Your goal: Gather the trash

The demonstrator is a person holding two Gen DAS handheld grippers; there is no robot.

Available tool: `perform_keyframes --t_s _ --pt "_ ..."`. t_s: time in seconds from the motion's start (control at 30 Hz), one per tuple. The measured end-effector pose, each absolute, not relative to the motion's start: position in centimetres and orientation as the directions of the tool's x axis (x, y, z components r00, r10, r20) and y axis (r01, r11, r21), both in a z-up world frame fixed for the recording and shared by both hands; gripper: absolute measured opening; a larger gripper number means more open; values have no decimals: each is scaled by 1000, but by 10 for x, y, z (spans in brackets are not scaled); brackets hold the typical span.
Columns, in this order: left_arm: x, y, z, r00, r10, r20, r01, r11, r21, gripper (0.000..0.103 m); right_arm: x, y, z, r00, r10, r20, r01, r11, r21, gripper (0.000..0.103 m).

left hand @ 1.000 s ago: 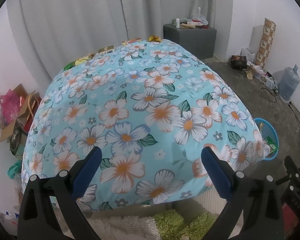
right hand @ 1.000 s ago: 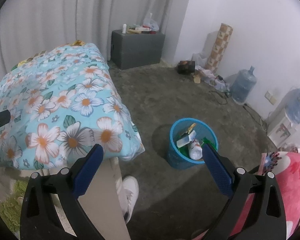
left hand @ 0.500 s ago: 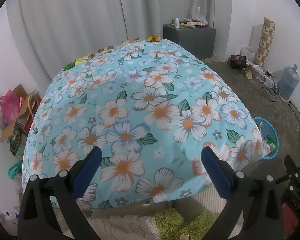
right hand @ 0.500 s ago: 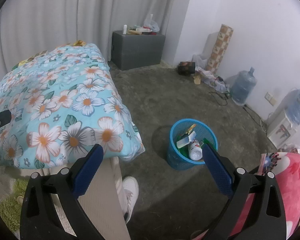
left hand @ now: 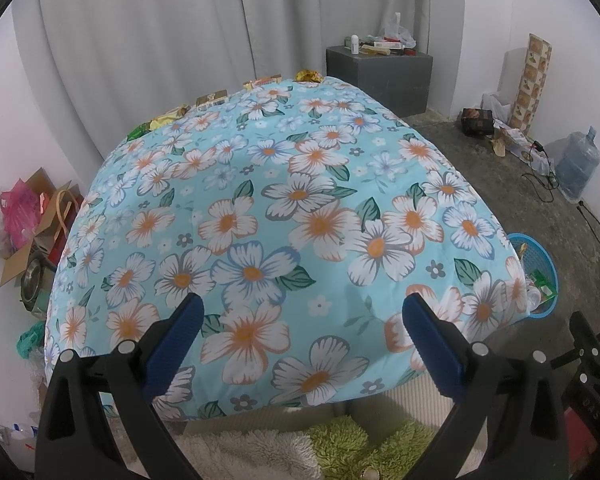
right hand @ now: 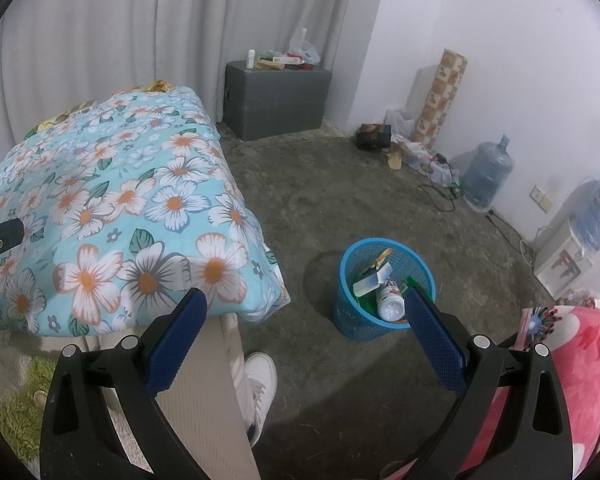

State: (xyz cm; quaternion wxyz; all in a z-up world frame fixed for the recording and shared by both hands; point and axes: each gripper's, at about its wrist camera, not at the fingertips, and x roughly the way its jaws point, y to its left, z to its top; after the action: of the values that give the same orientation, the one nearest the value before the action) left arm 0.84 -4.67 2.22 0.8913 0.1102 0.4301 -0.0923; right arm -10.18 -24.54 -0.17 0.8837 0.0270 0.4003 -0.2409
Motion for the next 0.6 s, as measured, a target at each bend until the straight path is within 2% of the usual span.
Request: perform_keyframes --t_s 0.6 --pt "9 -48 22 611 -68 -789 258 959 117 97 -102 -246 -2 564 -405 -720 447 882 -147 95"
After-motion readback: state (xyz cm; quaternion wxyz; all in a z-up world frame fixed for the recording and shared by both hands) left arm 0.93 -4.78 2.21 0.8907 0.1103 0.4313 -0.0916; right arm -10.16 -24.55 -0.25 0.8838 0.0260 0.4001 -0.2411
